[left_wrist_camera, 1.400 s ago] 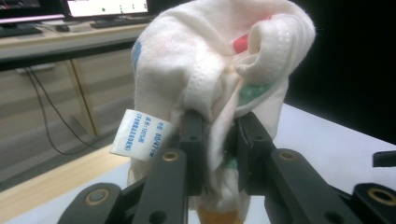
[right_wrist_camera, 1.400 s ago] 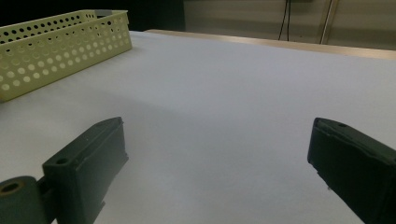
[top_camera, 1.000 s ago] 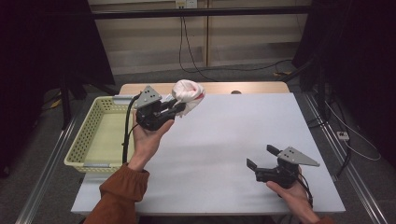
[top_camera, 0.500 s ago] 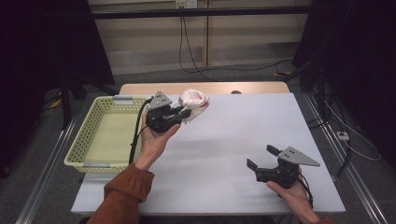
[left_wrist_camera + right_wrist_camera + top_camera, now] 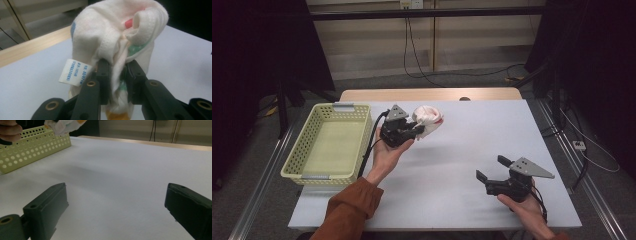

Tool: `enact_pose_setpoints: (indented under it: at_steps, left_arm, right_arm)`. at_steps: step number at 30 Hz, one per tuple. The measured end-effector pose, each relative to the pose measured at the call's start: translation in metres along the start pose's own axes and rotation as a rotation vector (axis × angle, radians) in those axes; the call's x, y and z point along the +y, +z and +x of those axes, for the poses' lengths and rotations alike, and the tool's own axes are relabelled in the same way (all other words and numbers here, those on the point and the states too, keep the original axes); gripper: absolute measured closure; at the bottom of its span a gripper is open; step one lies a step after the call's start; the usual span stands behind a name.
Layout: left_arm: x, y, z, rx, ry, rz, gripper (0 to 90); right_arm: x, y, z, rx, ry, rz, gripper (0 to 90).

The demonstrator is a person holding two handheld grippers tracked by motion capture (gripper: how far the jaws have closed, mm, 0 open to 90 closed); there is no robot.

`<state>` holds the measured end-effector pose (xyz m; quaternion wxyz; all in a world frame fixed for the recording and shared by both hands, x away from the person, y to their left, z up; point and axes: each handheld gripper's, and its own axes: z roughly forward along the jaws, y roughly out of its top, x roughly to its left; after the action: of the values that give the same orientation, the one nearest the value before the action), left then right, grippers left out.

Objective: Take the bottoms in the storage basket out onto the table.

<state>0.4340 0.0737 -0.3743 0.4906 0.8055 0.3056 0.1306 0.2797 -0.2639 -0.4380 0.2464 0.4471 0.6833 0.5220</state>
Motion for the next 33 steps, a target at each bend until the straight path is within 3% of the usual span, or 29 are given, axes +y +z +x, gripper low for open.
enact_pose_setpoints:
  at_steps: [3, 7, 12, 21, 26, 33]
  left_arm:
    - [-0.002, 0.004, 0.005, 0.0, -0.024, 0.008, 75.3]
    - [-0.011, 0.015, 0.007, 0.008, -0.021, 0.053, 75.1]
    - [-0.021, 0.027, 0.005, -0.004, 0.01, 0.122, 74.7]
    - [-0.035, 0.045, 0.005, 0.021, 0.02, 0.189, 74.5]
    - [-0.043, 0.054, 0.004, 0.02, 0.053, 0.232, 73.3]
    - [-0.047, 0.062, 0.0, 0.017, 0.086, 0.236, 67.3]
  right_arm:
    - [0.0, 0.0, 0.0, 0.0, -0.004, 0.003, 4.3]
    - [0.0, 0.001, 0.0, 0.001, 0.002, 0.006, 4.3]
    - [0.0, 0.0, 0.001, 0.003, -0.002, 0.002, 4.3]
    - [0.0, 0.0, 0.001, 0.009, -0.002, 0.004, 4.4]
    - [0.0, 0.0, 0.0, 0.006, -0.002, 0.002, 4.2]
    - [-0.002, -0.001, -0.003, 0.004, 0.009, 0.002, 4.3]
